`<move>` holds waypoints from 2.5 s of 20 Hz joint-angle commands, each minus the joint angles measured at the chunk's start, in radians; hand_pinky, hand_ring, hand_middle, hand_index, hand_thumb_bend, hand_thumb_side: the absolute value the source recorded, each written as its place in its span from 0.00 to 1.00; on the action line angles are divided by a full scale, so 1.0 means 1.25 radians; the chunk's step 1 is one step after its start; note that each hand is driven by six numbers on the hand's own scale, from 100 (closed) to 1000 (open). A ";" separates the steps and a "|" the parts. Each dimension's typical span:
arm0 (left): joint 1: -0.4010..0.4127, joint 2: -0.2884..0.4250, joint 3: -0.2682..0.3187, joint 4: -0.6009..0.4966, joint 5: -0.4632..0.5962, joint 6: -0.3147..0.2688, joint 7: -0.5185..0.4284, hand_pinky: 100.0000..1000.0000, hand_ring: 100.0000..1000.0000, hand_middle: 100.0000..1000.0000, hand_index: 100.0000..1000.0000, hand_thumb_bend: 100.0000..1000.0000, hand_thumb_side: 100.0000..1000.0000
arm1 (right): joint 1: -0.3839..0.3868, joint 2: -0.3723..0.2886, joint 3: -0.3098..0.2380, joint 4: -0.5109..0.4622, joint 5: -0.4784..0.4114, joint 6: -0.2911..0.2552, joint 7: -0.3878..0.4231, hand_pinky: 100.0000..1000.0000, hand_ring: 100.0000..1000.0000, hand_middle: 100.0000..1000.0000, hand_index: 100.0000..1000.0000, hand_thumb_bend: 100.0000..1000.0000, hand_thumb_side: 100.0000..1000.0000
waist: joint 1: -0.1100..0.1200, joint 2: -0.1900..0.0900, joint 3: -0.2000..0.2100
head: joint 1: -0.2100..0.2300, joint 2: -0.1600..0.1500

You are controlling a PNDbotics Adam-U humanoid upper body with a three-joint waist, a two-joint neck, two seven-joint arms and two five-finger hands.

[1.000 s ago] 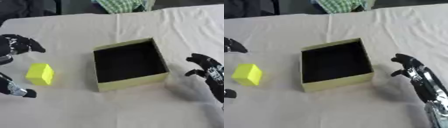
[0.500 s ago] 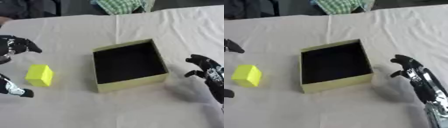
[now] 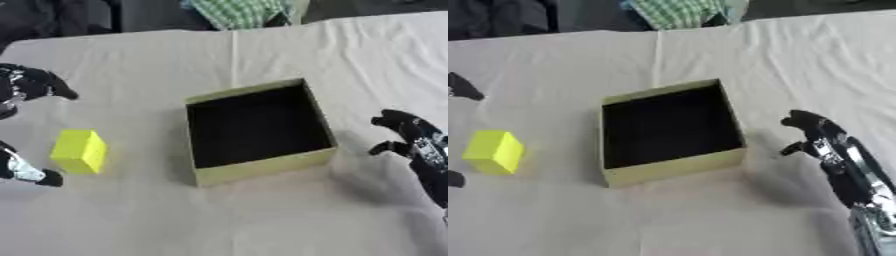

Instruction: Pick up objects on the table and place them in the box.

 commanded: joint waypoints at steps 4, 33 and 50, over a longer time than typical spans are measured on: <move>-0.034 0.035 -0.015 0.055 -0.008 -0.014 0.021 0.76 0.68 0.68 0.82 0.82 0.49 | -0.006 -0.016 0.000 -0.009 0.002 -0.002 0.002 0.52 0.92 0.73 0.86 0.00 0.74 | -0.002 -0.015 -0.002 | 0.005 -0.002; -0.121 0.005 -0.091 0.218 -0.065 -0.058 0.024 0.72 0.63 0.61 0.78 0.81 0.49 | -0.005 -0.011 0.003 -0.009 0.002 0.000 0.004 0.53 0.92 0.73 0.86 0.00 0.75 | -0.001 -0.013 -0.013 | 0.016 0.004; -0.149 -0.019 -0.123 0.266 -0.091 -0.082 0.018 0.71 0.61 0.58 0.76 0.79 0.51 | -0.006 -0.009 0.004 -0.009 0.001 0.001 0.005 0.53 0.92 0.73 0.86 0.00 0.76 | -0.001 -0.012 -0.018 | 0.019 0.005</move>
